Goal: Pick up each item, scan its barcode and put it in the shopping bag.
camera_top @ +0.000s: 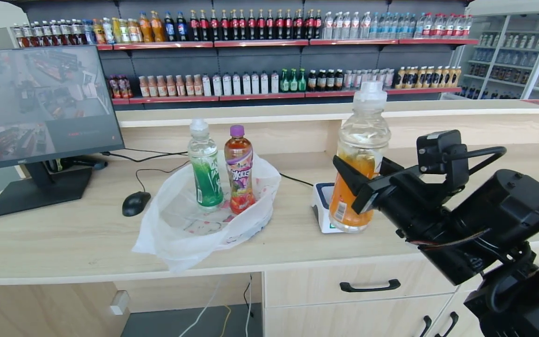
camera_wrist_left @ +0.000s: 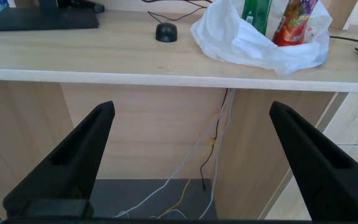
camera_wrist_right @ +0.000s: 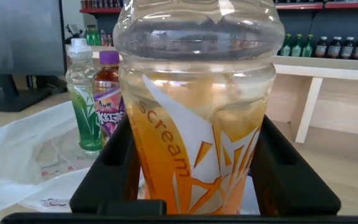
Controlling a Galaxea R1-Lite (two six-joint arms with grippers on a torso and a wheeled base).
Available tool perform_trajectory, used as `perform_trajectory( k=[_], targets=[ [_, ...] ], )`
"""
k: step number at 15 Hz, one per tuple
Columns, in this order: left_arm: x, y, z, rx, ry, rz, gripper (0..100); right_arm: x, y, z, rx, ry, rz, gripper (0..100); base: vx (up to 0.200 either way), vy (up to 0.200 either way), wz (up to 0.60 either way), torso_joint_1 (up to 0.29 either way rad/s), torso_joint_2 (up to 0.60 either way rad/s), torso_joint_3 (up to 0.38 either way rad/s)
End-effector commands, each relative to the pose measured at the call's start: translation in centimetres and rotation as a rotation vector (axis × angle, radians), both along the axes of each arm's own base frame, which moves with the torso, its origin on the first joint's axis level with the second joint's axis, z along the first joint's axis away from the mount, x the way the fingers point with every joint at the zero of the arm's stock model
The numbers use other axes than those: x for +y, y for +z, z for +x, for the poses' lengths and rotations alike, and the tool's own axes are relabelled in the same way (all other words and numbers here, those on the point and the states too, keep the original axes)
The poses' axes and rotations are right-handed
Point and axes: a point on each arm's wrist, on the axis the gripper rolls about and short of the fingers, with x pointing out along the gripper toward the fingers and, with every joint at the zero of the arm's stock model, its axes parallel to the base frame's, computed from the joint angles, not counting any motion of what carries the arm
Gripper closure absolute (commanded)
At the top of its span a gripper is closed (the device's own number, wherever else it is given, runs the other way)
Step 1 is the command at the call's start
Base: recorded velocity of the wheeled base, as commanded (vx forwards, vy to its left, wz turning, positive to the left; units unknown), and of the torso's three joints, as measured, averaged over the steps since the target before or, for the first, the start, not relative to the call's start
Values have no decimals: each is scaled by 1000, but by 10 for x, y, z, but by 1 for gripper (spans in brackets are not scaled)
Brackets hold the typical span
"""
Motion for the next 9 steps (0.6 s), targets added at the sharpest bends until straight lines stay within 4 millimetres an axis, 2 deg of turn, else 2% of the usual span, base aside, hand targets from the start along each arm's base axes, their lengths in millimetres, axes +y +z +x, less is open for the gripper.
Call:
perform_trajectory(
  k=[1,2,4,6,9],
  targets=[
    [0,0,0,-1,3,0,0,5,-1,3,-15,12,-25,100,0,0,0,0,0,0],
    [0,0,0,0,1,0,0,4,-3,3,-21,37,-48,100,0,0,0,0,0,0],
    [0,0,0,0,1,0,0,-3,0,18,-112,35,-157,100,0,0,0,0,0,0],
    [0,0,0,0,1,-2,0,-3,0,39,-189,23,-233,100,0,0,0,0,0,0],
    [0,0,0,0,1,-2,0,3,-5,53,-268,-28,-353,100,0,0,0,0,0,0]
  ],
)
